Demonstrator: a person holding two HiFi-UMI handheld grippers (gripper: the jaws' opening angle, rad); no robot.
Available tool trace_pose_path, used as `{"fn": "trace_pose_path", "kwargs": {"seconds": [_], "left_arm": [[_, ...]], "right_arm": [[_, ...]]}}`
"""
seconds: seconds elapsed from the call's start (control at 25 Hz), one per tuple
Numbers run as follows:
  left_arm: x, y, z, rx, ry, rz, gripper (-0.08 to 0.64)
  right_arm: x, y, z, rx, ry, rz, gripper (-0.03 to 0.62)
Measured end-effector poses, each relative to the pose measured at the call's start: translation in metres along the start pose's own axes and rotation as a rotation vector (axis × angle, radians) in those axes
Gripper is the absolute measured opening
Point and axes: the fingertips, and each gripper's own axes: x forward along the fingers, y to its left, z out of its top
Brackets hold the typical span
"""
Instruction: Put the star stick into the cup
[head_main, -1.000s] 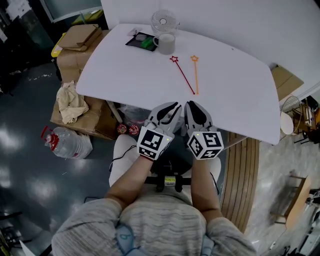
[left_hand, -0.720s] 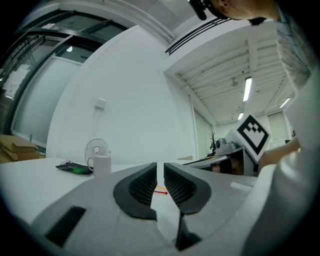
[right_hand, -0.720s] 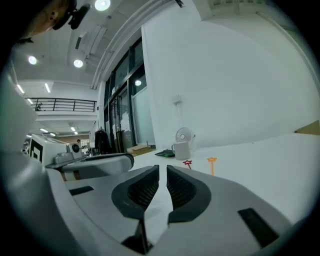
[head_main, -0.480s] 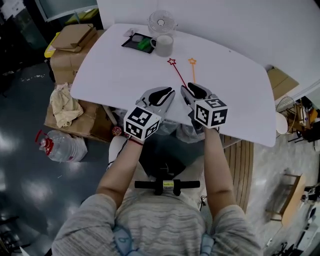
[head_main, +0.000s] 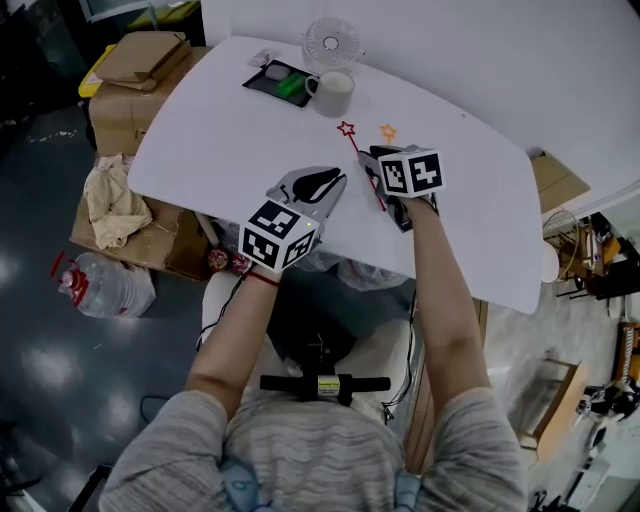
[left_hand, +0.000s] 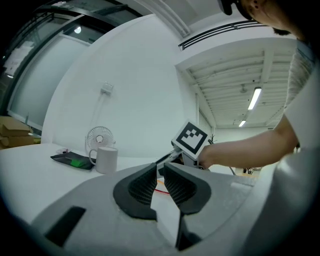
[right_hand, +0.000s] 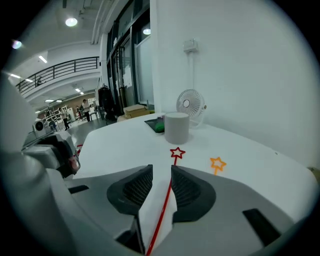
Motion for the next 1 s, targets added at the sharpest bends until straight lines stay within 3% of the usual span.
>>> {"fn": "trace_pose_path", "kwargs": {"seconds": [0.64,1.0], "left_arm": [[0.011,0.016,-0.004,-0.048,0.010,-0.009,0.054],[0.013,0.022,-0.010,-0.062,0.016,-0.009,0.054]], "right_arm": [[0.056,-0.017,-0.016,-0.094,0.300,0.021,0.091],[0.060,-0.017,-0.020,-0.054,0.391,0.092,0.059]]}}
